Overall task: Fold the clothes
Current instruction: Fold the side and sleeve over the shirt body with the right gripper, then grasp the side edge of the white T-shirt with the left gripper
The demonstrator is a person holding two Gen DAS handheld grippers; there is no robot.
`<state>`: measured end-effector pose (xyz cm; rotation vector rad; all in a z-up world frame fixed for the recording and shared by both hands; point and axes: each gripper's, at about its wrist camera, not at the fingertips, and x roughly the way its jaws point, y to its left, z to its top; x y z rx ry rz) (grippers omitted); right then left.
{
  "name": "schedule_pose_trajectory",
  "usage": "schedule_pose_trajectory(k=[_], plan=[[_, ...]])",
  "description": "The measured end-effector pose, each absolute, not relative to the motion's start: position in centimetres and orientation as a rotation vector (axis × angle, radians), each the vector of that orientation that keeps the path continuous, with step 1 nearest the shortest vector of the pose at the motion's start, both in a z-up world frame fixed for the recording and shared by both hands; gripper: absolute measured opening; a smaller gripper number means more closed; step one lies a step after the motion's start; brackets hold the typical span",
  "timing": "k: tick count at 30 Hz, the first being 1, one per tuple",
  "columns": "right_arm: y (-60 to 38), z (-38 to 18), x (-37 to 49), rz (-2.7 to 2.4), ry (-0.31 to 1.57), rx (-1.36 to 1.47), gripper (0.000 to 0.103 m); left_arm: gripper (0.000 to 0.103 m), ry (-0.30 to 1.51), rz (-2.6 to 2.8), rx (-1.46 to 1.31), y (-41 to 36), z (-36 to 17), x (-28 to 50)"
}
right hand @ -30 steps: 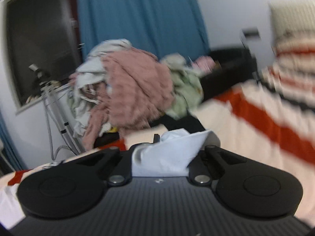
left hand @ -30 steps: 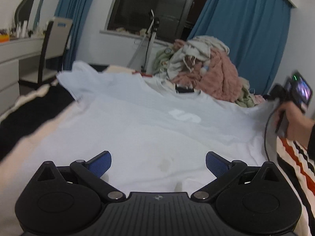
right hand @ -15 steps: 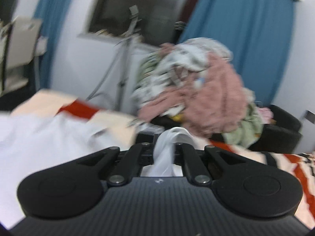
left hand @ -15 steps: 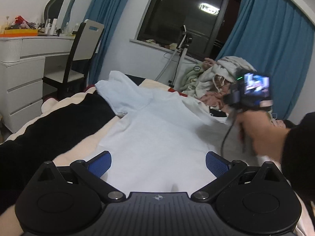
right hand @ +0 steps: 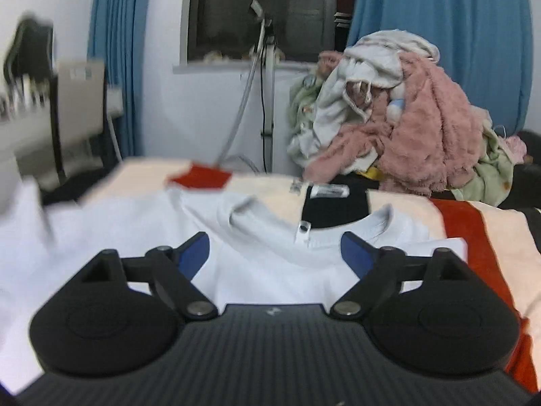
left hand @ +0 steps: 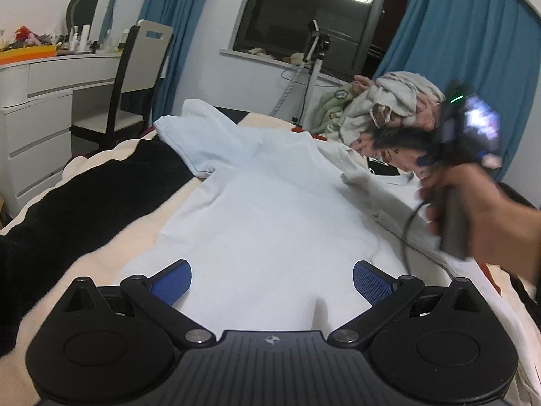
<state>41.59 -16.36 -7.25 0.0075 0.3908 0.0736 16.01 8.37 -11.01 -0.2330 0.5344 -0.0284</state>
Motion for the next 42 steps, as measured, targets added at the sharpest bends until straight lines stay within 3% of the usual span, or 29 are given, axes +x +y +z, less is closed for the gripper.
schedule_pose_trajectory(k=[6,17,24,31,40,42], plan=[[-20.7,-3.0,31.2,0.102,0.356,0.056,0.085,0.103,0.526,-0.069,-0.212,7.5,-10.3,14.6],[-26.0,-4.5,7.2,-0.018,0.393,0.156,0.085,0.101,0.541,-0.171,-0.181,5.4,-9.2,11.3],[-25.6,-6.7,0.3,0.003,0.394,0.217,0.085,0.099,0.51,-0.161,-0.106,4.2,-7.7,7.8],[-30.9,-4.5,-1.7,-0.041,0.291,0.365,0.085,0.091,0.495,-0.212,-0.022,1.7,-6.3,4.7],[-39.3,-4.3,-4.7,-0.318,0.185,0.577,0.087,0.064,0.618,-0.389,0.012,-7.0,-7.9,2.9],[-39.7,-4.5,-4.6,-0.335,0.175,0.579,0.087,0.051,0.656,-0.458,0.008,-10.1,-8.7,2.5]])
